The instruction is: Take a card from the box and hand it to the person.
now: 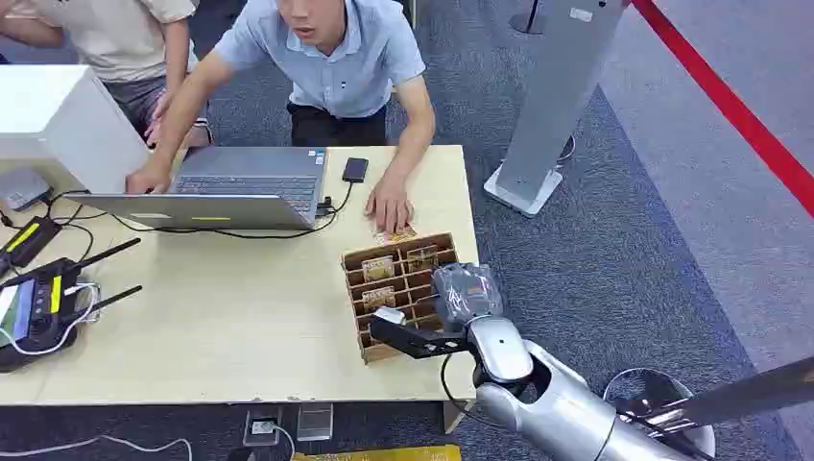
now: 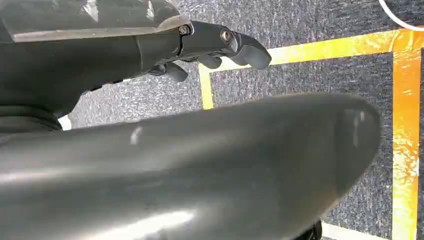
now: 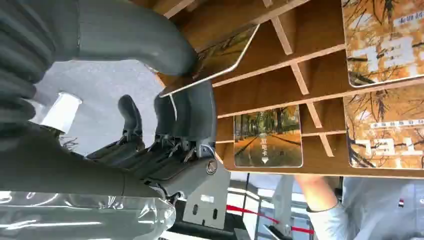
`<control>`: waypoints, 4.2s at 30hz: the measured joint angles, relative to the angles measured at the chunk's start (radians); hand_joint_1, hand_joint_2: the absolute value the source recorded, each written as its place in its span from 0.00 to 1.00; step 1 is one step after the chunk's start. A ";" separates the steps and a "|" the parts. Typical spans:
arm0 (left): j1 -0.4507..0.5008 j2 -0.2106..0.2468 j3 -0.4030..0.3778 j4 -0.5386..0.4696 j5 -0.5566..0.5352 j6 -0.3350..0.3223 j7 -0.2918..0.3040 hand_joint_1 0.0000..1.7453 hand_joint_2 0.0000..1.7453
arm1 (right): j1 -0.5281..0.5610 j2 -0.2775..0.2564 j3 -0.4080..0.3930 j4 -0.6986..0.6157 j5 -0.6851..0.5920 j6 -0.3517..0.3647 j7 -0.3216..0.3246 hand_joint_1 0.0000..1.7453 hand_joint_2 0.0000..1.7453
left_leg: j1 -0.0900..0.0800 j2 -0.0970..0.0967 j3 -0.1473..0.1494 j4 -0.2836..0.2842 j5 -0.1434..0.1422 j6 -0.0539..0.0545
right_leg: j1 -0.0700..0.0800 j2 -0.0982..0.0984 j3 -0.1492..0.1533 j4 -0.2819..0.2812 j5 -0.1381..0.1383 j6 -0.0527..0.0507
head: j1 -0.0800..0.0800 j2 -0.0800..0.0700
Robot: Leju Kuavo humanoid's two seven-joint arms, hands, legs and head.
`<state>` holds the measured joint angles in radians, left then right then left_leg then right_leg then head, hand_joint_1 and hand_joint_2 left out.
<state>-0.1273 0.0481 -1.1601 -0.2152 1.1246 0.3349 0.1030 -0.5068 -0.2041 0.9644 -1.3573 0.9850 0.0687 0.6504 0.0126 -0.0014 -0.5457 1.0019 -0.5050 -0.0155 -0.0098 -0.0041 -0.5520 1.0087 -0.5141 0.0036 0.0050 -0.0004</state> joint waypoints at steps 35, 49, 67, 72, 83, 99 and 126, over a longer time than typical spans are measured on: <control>0.014 0.003 -0.001 0.000 0.029 0.000 -0.013 0.00 1.00 | -0.006 -0.051 -0.107 -0.213 -0.128 0.073 0.049 0.82 1.00 | 0.000 0.000 0.001 0.000 0.000 0.000 | 0.000 0.000 0.000 0.000 0.000 0.000 | 0.000 0.000; 0.018 0.004 0.002 0.000 0.045 -0.002 -0.026 0.00 1.00 | 0.030 -0.068 -0.175 -0.428 -0.133 0.025 -0.007 0.82 1.00 | 0.000 0.000 0.000 0.000 0.000 0.000 | 0.000 0.000 0.000 0.000 0.000 0.000 | 0.001 0.000; 0.003 -0.005 0.001 0.000 0.016 -0.005 -0.018 0.00 1.00 | 0.019 -0.048 -0.156 -0.247 0.030 -0.463 -0.225 0.82 1.00 | 0.000 0.000 0.000 0.000 0.000 0.000 | 0.000 0.000 0.000 0.000 0.000 0.000 | 0.000 0.000; 0.002 -0.005 0.001 0.000 0.016 -0.001 -0.018 0.00 1.00 | 0.019 -0.048 -0.153 -0.225 0.045 -0.468 -0.210 0.82 1.00 | 0.000 0.000 0.000 0.000 0.000 0.000 | 0.000 0.000 0.000 0.000 0.000 0.000 | 0.000 0.000; 0.002 -0.005 0.001 0.000 0.016 0.006 -0.009 0.00 1.00 | 0.013 -0.046 -0.143 -0.199 0.366 -0.548 -0.089 0.82 1.00 | 0.000 0.000 0.000 0.000 0.000 0.000 | 0.000 0.000 0.000 0.000 0.000 0.000 | 0.000 0.000; 0.002 -0.008 0.001 0.000 0.018 0.021 -0.007 0.00 1.00 | 0.012 -0.034 -0.143 -0.149 0.455 -0.604 -0.089 0.82 1.00 | 0.000 0.000 0.000 0.000 0.000 0.000 | 0.000 0.000 0.000 0.000 0.000 0.000 | 0.000 0.000; 0.014 -0.007 0.001 0.000 0.045 0.032 -0.018 0.00 0.00 | 0.045 -0.018 -0.148 -0.190 -0.530 -0.718 -0.389 0.00 1.00 | 0.000 0.000 0.000 0.000 0.000 0.000 | 0.000 0.000 0.000 0.000 0.000 0.000 | 0.000 0.000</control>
<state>-0.1136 0.0408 -1.1593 -0.2148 1.1696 0.3674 0.0854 -0.4613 -0.2220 0.8167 -1.5477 0.4552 -0.6489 0.2616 0.0126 -0.0014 -0.5455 1.0019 -0.5051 -0.0155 -0.0098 -0.0040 -0.5525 1.0086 -0.5141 0.0035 0.0053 -0.0004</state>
